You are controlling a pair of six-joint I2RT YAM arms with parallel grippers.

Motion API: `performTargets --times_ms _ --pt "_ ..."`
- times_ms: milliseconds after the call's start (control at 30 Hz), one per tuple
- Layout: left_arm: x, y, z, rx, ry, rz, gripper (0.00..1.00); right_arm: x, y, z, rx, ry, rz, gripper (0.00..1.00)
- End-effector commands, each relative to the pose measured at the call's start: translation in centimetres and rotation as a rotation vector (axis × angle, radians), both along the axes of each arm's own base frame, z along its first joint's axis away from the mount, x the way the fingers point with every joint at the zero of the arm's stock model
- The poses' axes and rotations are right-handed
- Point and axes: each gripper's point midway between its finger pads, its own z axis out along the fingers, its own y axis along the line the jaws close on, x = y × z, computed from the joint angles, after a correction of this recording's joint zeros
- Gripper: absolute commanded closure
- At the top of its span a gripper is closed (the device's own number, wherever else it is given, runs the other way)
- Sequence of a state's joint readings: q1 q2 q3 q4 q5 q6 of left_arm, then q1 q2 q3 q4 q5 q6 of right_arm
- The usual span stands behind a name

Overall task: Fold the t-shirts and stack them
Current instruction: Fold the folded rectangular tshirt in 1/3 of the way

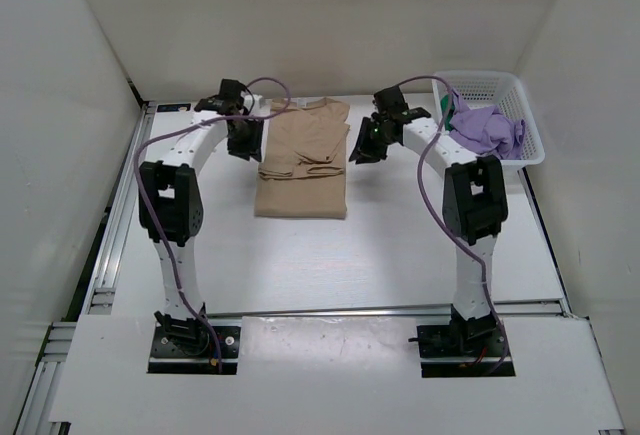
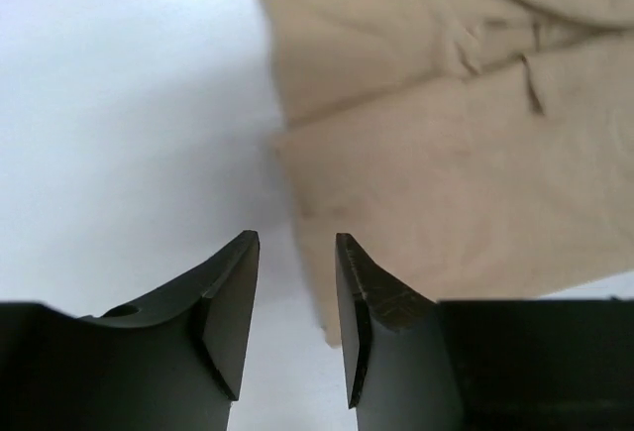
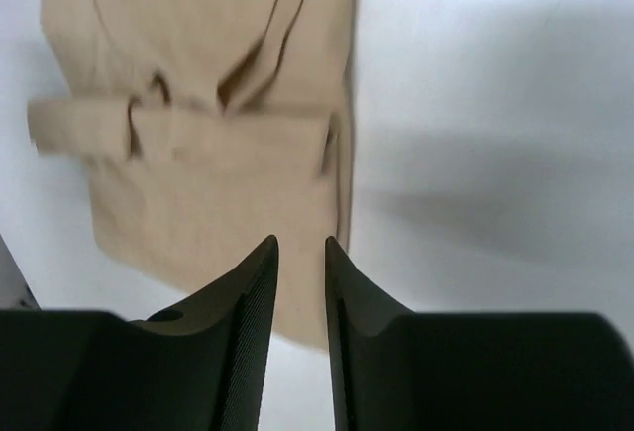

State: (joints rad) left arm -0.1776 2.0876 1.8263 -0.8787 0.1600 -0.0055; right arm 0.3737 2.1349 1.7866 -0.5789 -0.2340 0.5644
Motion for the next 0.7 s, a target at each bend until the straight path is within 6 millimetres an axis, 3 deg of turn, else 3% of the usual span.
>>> performTargets --times_ms 0,33,133,167,233,300,467,667 --pt "-3.4 -4.4 1.4 0.074 -0.025 -0.107 0.53 -4.4 2.6 2.0 0.016 -0.020 0.109 0.72" --pt "-4.7 -6.5 0.6 0.090 -0.009 -0.160 0.55 -6.0 2.8 0.8 0.019 0.015 0.118 0.76" --pt "-6.1 -9.4 -0.5 0.107 0.003 -0.231 0.56 -8.1 4.9 1.2 0.115 0.042 0.122 0.81" --pt "-5.8 -9.9 -0.6 0.094 -0.002 -0.236 0.56 -10.3 5.4 -0.2 0.157 0.117 0.136 0.85" --pt "-5.8 -11.2 -1.7 0.068 0.025 -0.266 0.56 -10.6 6.6 -0.6 0.256 0.158 0.088 0.90" --pt "-4.6 -12.0 -1.6 0.050 0.010 -0.271 0.56 -11.5 7.1 -1.5 0.285 0.205 0.078 0.95" --pt "-3.7 -12.4 -4.4 0.072 0.048 -0.268 0.56 -12.0 6.8 -4.4 0.260 0.276 0.035 0.98" --pt "-1.8 -12.1 -6.2 0.123 0.036 -0.243 0.56 -12.7 5.8 -6.4 0.210 0.311 -0.006 1.00"
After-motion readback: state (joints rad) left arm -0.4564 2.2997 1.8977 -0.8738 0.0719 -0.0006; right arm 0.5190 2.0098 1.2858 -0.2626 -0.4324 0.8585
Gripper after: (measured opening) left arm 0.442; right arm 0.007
